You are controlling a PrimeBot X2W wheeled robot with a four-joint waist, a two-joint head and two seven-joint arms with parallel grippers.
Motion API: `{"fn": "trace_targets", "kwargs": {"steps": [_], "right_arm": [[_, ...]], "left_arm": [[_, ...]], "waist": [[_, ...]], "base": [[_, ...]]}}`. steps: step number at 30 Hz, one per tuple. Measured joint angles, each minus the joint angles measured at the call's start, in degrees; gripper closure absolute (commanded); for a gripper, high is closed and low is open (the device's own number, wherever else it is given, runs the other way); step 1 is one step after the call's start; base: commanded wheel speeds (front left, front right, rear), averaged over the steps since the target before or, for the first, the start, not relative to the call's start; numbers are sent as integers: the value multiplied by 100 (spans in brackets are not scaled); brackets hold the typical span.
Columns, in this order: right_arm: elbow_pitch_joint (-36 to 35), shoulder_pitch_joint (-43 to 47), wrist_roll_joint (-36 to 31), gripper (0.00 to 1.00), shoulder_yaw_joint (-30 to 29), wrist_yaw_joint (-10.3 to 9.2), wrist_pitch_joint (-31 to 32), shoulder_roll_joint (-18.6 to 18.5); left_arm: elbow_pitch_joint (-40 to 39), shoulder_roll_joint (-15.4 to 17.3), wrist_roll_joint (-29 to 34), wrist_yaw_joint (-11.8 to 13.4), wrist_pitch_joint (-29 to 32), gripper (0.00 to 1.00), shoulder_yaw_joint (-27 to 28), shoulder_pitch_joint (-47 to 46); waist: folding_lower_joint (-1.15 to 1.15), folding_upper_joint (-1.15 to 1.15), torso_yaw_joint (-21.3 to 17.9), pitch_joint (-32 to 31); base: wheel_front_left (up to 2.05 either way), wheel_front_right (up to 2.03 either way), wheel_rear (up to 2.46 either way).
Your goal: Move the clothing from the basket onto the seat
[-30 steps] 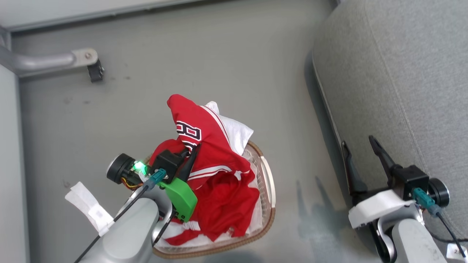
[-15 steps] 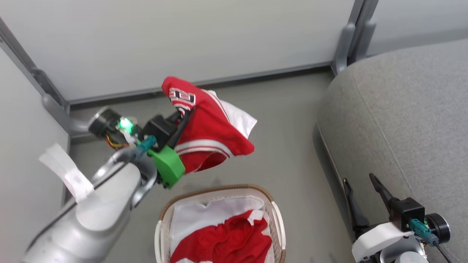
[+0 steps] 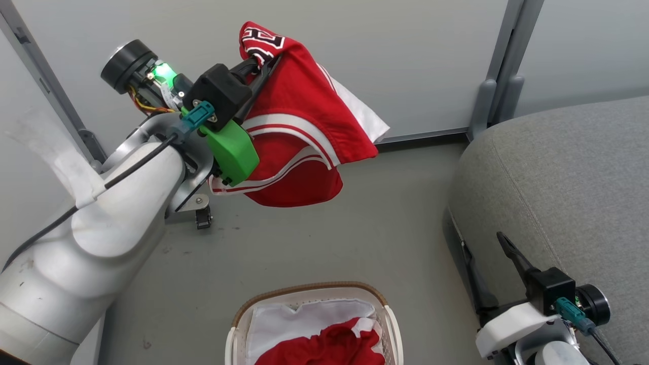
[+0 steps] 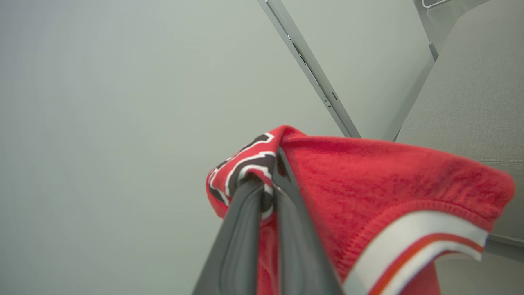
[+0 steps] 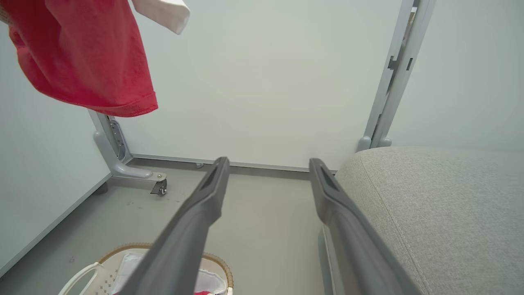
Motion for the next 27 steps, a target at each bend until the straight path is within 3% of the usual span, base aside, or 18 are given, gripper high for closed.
{"fn": "trace_targets", "kwargs": {"steps": [7, 14, 27], "right_arm": [[-281, -271, 118, 0, 568, 0, 0, -1], [-286, -898, -187, 0, 1129, 1, 0, 1], [-215, -1827, -276, 0, 1484, 1, 0, 1]], "left_arm": [[-10, -85, -149, 0, 31, 100, -202, -164], [-48, -203, -219, -1, 23, 100, -356, -258], [-102, -365, -331, -1, -15, 100, -632, -325]], "waist": [[0, 0, 6, -39], [0, 0, 52, -52], [0, 0, 243, -58]], "base": [[0, 0, 0], [0, 0, 0], [0, 0, 0]]}}
